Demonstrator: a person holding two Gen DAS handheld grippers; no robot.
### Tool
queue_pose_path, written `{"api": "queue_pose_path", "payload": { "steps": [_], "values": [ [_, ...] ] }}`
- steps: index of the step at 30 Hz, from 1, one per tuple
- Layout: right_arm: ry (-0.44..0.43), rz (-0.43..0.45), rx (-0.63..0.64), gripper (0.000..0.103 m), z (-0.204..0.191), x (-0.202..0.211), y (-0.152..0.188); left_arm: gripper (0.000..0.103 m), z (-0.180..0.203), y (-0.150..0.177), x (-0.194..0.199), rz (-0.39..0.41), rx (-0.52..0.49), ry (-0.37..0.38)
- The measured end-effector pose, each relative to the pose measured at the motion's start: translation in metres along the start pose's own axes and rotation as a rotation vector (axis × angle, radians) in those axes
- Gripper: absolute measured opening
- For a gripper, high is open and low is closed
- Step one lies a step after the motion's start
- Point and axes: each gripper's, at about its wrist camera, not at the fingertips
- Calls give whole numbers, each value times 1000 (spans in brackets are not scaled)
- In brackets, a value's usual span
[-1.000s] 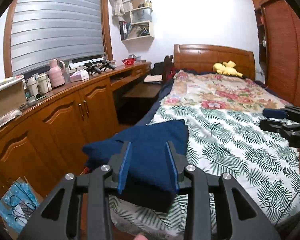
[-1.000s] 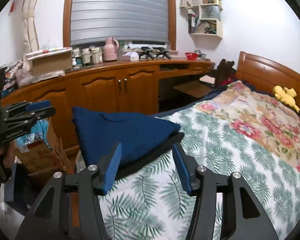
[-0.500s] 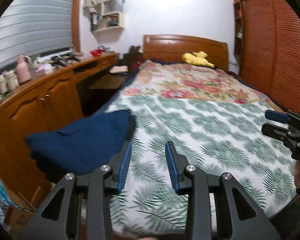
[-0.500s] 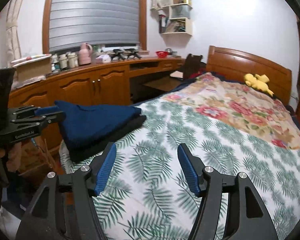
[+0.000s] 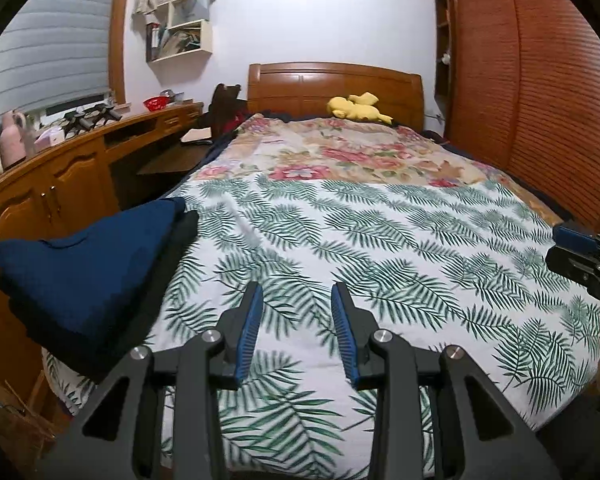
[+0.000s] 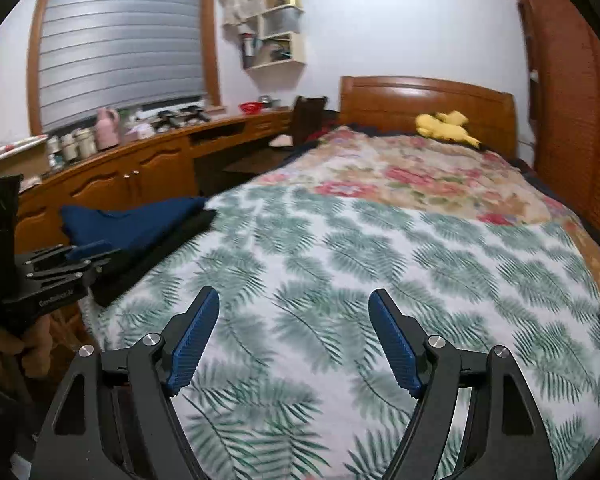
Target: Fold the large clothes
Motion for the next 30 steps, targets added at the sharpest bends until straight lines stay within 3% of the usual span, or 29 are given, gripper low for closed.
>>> {"api": "queue_pose_path", "payload": {
  "steps": [12, 21, 30],
  "values": [
    [179, -11, -135, 79, 56, 55, 46, 34, 73, 9, 8, -21, -41, 101],
    [276, 79, -145, 79, 66, 119, 29, 34, 119, -17, 56, 66, -64, 176],
    [292, 182, -126, 79, 52, 164, 12, 34, 117, -29, 108, 143, -70, 176]
  ]
}}
Point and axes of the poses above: each gripper's, at about its wrist camera, not at the fingertips, and x roughly against the way its jaws point, z to its right, y to its underside, and after that the axes turned 7 degrees about x, right-handed
